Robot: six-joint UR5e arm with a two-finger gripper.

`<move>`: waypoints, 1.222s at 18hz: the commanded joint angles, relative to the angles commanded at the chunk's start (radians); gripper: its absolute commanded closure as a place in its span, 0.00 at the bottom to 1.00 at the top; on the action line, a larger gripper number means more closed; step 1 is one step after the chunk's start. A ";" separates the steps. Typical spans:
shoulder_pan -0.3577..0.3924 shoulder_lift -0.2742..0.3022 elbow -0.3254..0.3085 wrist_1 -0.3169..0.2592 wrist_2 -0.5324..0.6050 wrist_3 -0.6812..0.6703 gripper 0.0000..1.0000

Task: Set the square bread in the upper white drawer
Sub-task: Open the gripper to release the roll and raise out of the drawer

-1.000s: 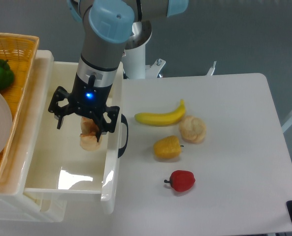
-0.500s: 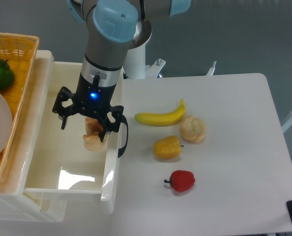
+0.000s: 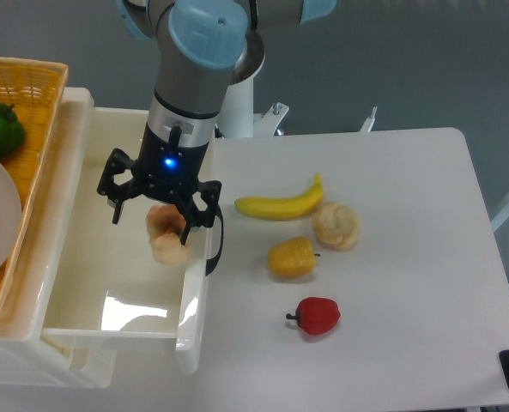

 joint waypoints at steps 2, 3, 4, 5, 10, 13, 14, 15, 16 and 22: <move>-0.002 0.000 0.000 0.000 0.000 0.000 0.00; -0.002 0.000 0.000 0.000 0.000 0.000 0.00; -0.002 0.000 0.000 0.000 0.000 0.002 0.00; -0.002 0.000 0.002 0.000 0.000 0.000 0.00; 0.046 0.008 0.011 0.005 0.000 0.072 0.00; 0.095 0.025 0.011 0.035 0.000 0.123 0.00; 0.110 0.028 0.011 0.044 0.000 0.130 0.00; 0.124 0.028 0.011 0.049 0.000 0.135 0.00; 0.136 0.028 0.011 0.049 0.002 0.141 0.00; 0.149 0.034 0.000 0.048 0.201 0.170 0.00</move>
